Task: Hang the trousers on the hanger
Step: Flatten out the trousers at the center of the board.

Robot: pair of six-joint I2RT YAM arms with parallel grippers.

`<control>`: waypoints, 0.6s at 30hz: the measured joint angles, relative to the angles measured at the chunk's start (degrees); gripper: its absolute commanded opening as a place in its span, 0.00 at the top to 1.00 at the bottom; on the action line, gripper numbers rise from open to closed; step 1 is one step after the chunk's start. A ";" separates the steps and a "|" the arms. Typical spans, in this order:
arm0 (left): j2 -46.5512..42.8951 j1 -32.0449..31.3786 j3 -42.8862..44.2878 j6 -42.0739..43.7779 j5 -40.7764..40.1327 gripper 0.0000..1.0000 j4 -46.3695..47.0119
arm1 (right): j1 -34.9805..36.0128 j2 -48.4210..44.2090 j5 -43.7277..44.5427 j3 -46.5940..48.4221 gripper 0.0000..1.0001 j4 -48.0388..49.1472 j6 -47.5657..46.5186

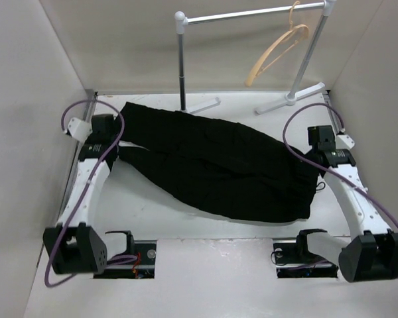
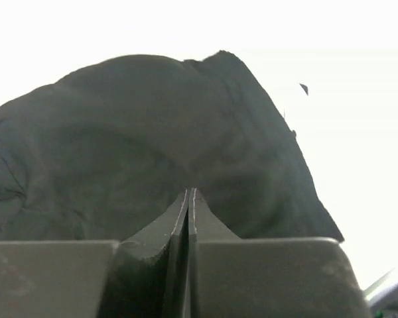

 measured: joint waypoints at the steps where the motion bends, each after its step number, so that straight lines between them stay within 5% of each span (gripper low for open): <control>1: 2.54 -0.68 2.05 0.46 -0.31 0.99 1.27 | 0.37 1.29 -0.37 0.83 0.81 0.61 -0.33; 5: 4.87 -2.60 2.69 1.22 -0.68 0.99 3.23 | 6.62 -0.52 -4.70 -4.24 0.50 2.45 1.33; 11: -1.42 -1.36 -4.79 1.22 -0.22 0.99 1.92 | 13.90 -7.78 -9.90 -16.92 0.48 -2.62 8.70; 13: -3.76 -0.31 -7.02 1.22 0.44 0.98 0.79 | 15.72 -8.28 -10.64 -17.86 0.42 -4.55 11.23; 18: -9.09 1.62 -11.56 1.25 2.25 0.98 -1.16 | 19.50 -10.91 -11.74 -18.18 0.45 -9.35 17.97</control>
